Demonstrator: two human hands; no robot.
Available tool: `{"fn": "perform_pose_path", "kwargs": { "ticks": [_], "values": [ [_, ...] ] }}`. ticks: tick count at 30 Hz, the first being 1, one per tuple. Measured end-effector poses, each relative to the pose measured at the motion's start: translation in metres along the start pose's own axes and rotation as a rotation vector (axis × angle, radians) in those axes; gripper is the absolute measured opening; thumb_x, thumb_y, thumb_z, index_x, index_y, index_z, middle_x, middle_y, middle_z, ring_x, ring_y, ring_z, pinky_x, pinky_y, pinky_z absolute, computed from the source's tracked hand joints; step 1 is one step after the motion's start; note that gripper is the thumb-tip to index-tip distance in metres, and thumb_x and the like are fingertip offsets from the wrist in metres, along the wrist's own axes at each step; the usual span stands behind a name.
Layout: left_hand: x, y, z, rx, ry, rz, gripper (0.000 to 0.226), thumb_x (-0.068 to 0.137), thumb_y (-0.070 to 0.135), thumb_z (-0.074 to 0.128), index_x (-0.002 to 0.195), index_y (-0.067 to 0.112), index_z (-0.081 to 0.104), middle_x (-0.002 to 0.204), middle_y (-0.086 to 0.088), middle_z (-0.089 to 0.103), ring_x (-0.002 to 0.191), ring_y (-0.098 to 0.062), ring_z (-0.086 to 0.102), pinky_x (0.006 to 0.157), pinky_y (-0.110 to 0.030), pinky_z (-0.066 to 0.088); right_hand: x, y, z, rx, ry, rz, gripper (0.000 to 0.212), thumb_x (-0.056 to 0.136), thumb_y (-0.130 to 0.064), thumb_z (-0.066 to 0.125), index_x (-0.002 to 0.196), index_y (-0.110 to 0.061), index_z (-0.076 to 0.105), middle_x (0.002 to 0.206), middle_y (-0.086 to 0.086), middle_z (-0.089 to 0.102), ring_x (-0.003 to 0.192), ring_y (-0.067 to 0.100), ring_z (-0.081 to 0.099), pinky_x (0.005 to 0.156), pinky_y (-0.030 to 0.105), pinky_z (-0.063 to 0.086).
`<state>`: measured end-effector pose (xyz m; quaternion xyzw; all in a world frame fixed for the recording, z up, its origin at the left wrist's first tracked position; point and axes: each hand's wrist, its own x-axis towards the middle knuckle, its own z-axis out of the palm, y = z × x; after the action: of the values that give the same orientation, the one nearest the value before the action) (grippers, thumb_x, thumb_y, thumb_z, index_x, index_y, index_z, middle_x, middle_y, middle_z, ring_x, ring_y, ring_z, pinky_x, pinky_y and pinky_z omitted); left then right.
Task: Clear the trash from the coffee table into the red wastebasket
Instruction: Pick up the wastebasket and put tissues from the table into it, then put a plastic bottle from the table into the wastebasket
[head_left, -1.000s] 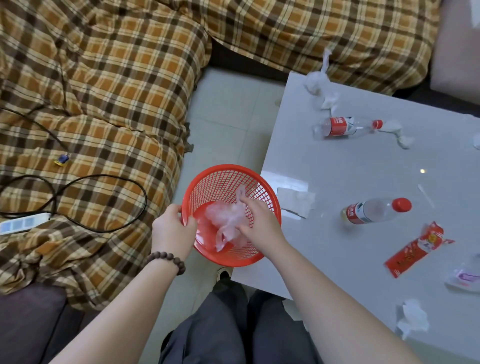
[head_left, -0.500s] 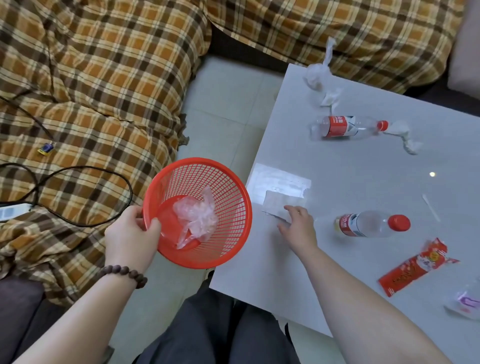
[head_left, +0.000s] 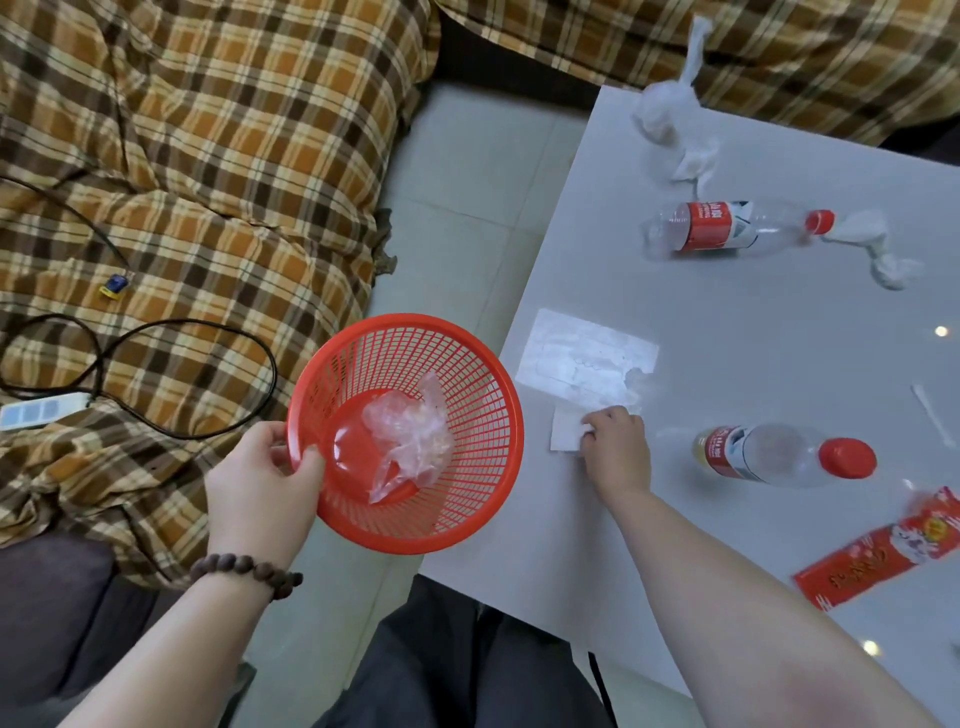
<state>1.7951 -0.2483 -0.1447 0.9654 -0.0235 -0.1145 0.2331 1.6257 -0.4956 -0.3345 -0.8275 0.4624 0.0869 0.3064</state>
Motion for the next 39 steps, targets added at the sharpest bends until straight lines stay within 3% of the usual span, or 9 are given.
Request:
{"fn": "perform_pose_path", "kwargs": {
  "ticks": [5, 8, 10, 15, 21, 27, 31, 35, 39],
  "values": [
    [-0.008, 0.01, -0.006, -0.032, -0.018, 0.029, 0.012, 0.08, 0.019, 0.065, 0.078, 0.026, 0.056, 0.062, 0.016, 0.056, 0.055, 0.002, 0.05, 0.047, -0.012, 0.03, -0.03, -0.036, -0.053, 0.412, 0.205, 0.051, 0.026, 0.082, -0.006, 0.05, 0.098, -0.013, 0.068, 0.108, 0.004, 0.063, 0.1, 0.022, 0.057, 0.077, 0.027, 0.04],
    [-0.011, 0.017, -0.011, -0.054, -0.053, 0.052, 0.009, 0.08, 0.02, 0.064, 0.078, 0.026, 0.057, 0.061, 0.016, 0.057, 0.052, 0.005, 0.051, 0.045, -0.007, 0.029, -0.059, -0.076, -0.087, 0.527, 0.337, -0.076, 0.023, 0.08, -0.005, 0.053, 0.092, -0.017, 0.069, 0.098, -0.003, 0.063, 0.089, 0.009, 0.056, 0.073, 0.014, 0.038],
    [-0.014, 0.021, -0.015, -0.096, -0.087, 0.073, 0.016, 0.081, 0.02, 0.062, 0.073, 0.031, 0.053, 0.06, 0.014, 0.059, 0.051, 0.004, 0.053, 0.043, -0.007, 0.031, -0.08, -0.104, -0.098, 0.538, 0.349, -0.179, 0.022, 0.077, -0.005, 0.055, 0.089, -0.018, 0.069, 0.095, -0.004, 0.062, 0.088, 0.011, 0.055, 0.073, 0.019, 0.041],
    [-0.022, 0.025, -0.023, -0.157, -0.167, 0.158, 0.011, 0.081, 0.022, 0.061, 0.077, 0.029, 0.054, 0.068, 0.014, 0.061, 0.06, -0.001, 0.058, 0.046, -0.013, 0.036, -0.119, -0.158, -0.085, 0.439, 0.12, -0.316, 0.023, 0.08, -0.007, 0.056, 0.099, -0.012, 0.068, 0.11, 0.004, 0.06, 0.107, 0.021, 0.051, 0.093, 0.033, 0.042],
    [-0.019, 0.021, -0.033, -0.183, -0.243, 0.24, 0.009, 0.081, 0.023, 0.06, 0.089, 0.027, 0.058, 0.074, 0.016, 0.061, 0.066, -0.004, 0.06, 0.051, -0.022, 0.045, -0.14, -0.172, -0.072, 0.275, -0.09, -0.219, 0.049, 0.084, -0.022, 0.065, 0.131, -0.022, 0.051, 0.15, 0.004, 0.032, 0.136, 0.024, 0.03, 0.113, 0.041, 0.03],
    [-0.001, 0.02, -0.034, -0.171, -0.319, 0.29, 0.01, 0.08, 0.03, 0.063, 0.088, 0.025, 0.059, 0.076, 0.007, 0.065, 0.067, -0.012, 0.064, 0.058, -0.029, 0.054, -0.167, -0.154, -0.106, 0.388, 0.193, -0.182, 0.035, 0.085, -0.023, 0.057, 0.12, -0.021, 0.06, 0.131, 0.0, 0.05, 0.122, 0.016, 0.043, 0.101, 0.024, 0.032],
    [-0.001, 0.031, -0.032, -0.15, -0.327, 0.288, 0.011, 0.079, 0.028, 0.064, 0.088, 0.023, 0.059, 0.07, 0.012, 0.061, 0.063, -0.008, 0.06, 0.049, -0.02, 0.042, -0.175, -0.108, -0.142, 0.323, 0.486, -0.072, 0.024, 0.081, -0.012, 0.062, 0.105, -0.01, 0.065, 0.114, 0.009, 0.057, 0.109, 0.026, 0.052, 0.097, 0.03, 0.037],
    [-0.012, 0.048, -0.028, -0.124, -0.312, 0.297, 0.009, 0.08, 0.024, 0.062, 0.085, 0.025, 0.055, 0.064, 0.015, 0.057, 0.057, -0.003, 0.055, 0.043, -0.016, 0.034, -0.159, -0.043, -0.177, 0.157, 0.54, 0.156, 0.043, 0.083, -0.012, 0.061, 0.125, -0.014, 0.053, 0.14, 0.013, 0.039, 0.129, 0.031, 0.034, 0.105, 0.041, 0.035],
    [-0.027, 0.06, -0.02, -0.121, -0.287, 0.294, 0.007, 0.08, 0.023, 0.062, 0.084, 0.023, 0.056, 0.065, 0.012, 0.059, 0.058, -0.006, 0.057, 0.044, -0.018, 0.036, -0.129, 0.003, -0.198, 0.016, 0.341, 0.215, 0.066, 0.087, -0.018, 0.059, 0.144, -0.027, 0.027, 0.158, 0.006, 0.006, 0.144, 0.029, 0.008, 0.113, 0.044, 0.027]
  ]
}}
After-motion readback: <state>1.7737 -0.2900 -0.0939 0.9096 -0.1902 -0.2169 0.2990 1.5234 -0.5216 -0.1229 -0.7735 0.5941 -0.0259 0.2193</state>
